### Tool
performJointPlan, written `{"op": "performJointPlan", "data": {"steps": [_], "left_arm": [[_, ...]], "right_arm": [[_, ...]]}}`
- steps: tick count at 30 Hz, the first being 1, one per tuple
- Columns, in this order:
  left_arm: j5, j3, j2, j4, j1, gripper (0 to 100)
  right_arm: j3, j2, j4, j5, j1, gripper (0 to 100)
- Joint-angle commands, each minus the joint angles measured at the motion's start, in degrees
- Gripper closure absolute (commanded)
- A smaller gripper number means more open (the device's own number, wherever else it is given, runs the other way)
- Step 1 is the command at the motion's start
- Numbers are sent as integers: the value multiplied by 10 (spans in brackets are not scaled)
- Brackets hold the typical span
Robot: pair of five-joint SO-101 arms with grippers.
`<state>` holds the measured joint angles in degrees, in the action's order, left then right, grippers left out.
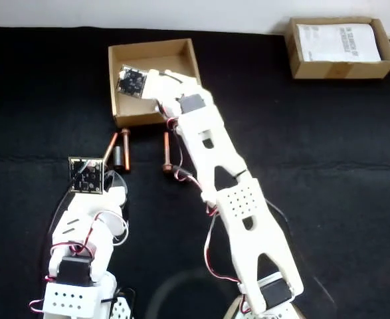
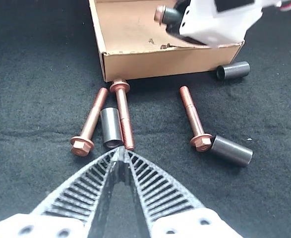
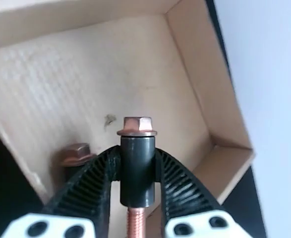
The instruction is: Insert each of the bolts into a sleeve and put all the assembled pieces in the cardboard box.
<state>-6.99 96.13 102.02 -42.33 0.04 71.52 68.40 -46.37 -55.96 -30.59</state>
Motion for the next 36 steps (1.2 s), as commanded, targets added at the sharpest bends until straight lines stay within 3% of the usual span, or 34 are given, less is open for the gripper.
{"op": "performJointPlan", "data": {"steps": [1,8,17,21,25,36], "left_arm": [[4,10,7,-3,-3,983],[4,10,7,-3,-3,983],[4,10,6,-3,-4,983],[4,10,6,-3,-4,983],[4,10,6,-3,-4,983],[4,10,6,-2,-22,983]], "right_arm": [[61,-11,-41,-7,-5,985],[175,-8,-209,-7,-3,796],[302,-53,-448,5,-22,797],[297,-127,-537,114,-32,797],[293,-182,-548,215,-35,797],[-133,-400,-547,347,-62,797]]}}
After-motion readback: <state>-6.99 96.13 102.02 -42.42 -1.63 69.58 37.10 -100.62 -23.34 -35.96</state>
